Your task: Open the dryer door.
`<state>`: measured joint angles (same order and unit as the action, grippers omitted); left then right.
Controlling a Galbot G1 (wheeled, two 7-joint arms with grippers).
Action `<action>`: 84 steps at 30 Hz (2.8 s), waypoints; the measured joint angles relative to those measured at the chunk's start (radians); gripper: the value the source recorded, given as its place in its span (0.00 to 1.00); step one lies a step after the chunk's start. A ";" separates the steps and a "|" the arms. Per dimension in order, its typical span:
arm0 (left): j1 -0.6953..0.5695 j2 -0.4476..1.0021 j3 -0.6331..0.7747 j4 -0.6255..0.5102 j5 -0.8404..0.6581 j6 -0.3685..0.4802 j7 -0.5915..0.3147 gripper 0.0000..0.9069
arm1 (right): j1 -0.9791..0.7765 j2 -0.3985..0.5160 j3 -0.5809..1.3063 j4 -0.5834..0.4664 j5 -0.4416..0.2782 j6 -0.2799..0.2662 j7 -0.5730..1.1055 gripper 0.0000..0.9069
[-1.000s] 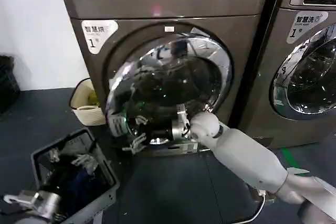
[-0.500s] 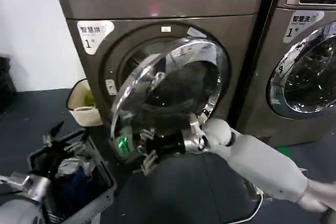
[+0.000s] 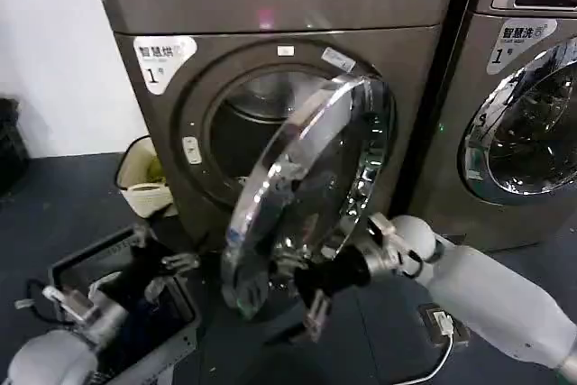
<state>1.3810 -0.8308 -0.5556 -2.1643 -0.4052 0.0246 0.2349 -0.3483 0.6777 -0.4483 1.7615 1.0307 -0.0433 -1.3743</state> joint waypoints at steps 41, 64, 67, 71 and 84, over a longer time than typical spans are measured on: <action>-0.199 0.111 0.404 -0.145 0.067 -0.046 0.075 1.00 | -0.733 -0.295 0.859 -0.338 -0.144 0.299 0.124 1.00; -0.408 -0.021 0.687 -0.083 0.109 -0.030 0.065 1.00 | -1.412 -0.102 1.668 -0.594 -0.310 0.413 0.596 1.00; -0.443 -0.041 0.723 -0.067 0.110 -0.030 0.063 1.00 | -1.492 -0.061 1.762 -0.580 -0.339 0.391 0.659 1.00; -0.496 -0.073 0.769 -0.041 0.116 -0.031 0.054 1.00 | -1.597 0.009 1.872 -0.546 -0.390 0.353 0.761 1.00; -0.622 -0.238 0.881 0.079 0.171 -0.035 0.028 1.00 | -1.779 0.264 2.105 -0.396 -0.490 0.209 1.055 1.00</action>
<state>0.7588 -1.0690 0.3249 -2.0850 -0.2341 -0.0103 0.2630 -2.1278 0.9419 1.6571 1.3653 0.5410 0.1659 -0.3194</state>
